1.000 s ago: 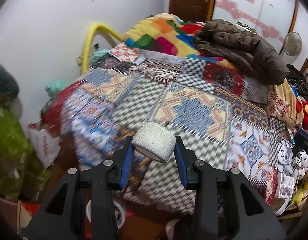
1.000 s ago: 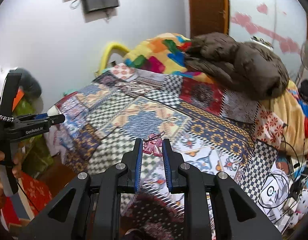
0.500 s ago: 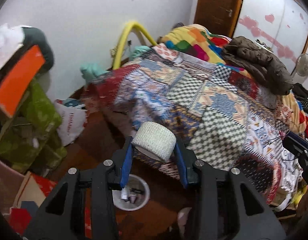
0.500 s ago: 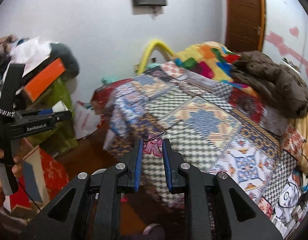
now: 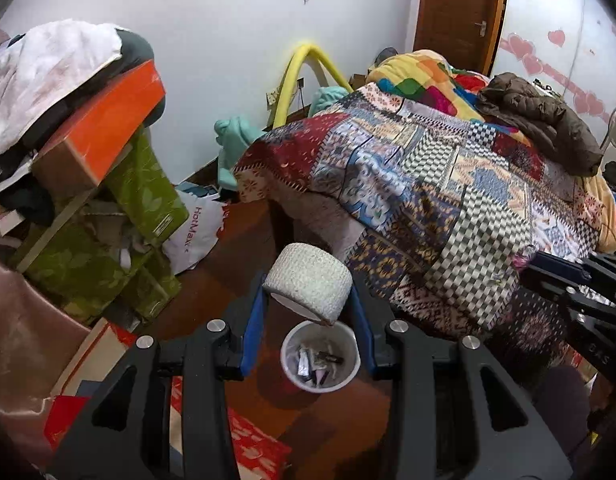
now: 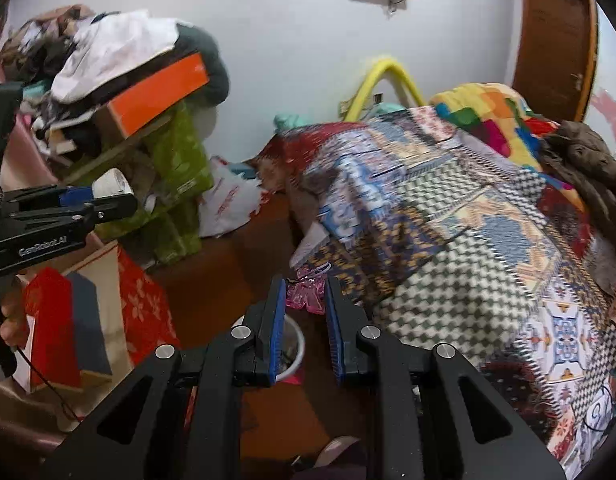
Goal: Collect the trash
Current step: 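Carry the held white cap with the left tool over the bucket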
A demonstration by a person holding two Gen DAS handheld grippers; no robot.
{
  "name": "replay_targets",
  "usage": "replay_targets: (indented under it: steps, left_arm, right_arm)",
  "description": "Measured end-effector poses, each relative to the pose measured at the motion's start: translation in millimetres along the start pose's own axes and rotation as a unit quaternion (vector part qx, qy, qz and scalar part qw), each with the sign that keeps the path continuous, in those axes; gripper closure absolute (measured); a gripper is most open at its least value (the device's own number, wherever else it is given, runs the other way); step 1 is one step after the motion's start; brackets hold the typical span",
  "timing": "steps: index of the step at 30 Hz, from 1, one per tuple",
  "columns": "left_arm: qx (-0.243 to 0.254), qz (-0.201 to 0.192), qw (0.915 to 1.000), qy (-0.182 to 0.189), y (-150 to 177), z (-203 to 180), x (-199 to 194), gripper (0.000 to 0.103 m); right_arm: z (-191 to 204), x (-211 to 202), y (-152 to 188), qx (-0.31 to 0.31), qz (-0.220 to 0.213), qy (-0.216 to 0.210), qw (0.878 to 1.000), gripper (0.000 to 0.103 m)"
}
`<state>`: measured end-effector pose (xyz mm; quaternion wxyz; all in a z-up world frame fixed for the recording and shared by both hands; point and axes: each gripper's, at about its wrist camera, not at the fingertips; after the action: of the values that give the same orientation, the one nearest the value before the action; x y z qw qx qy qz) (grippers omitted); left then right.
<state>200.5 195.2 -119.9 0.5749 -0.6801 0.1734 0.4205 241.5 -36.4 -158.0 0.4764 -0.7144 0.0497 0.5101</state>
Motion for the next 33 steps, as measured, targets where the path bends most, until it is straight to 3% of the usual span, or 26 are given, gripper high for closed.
replay_targets:
  steps: [5, 18, 33]
  left_arm:
    - [0.001, 0.016, 0.9998, 0.007, 25.0, 12.9, 13.7, 0.064]
    - [-0.022, 0.111, 0.9929, 0.035, 83.1, 10.0, 98.8, 0.064]
    - [-0.060, 0.182, 0.9792, 0.067, 90.8, 16.9, 169.1, 0.064]
  right_arm:
    - [24.8, 25.1, 4.5, -0.014, 0.027, -0.011, 0.999, 0.085]
    - [48.7, 103.3, 18.0, -0.016, 0.109, -0.040, 0.993, 0.085]
    - [46.9, 173.4, 5.5, 0.007, 0.181, -0.080, 0.980, 0.083]
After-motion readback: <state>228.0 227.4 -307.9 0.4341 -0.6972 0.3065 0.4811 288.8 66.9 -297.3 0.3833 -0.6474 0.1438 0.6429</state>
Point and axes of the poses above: each gripper's, at about its wrist camera, not at the fingertips, and x roughly the way its jaws point, z to its left, y to its underside, and after that the axes turned 1 degree about -y, right-handed
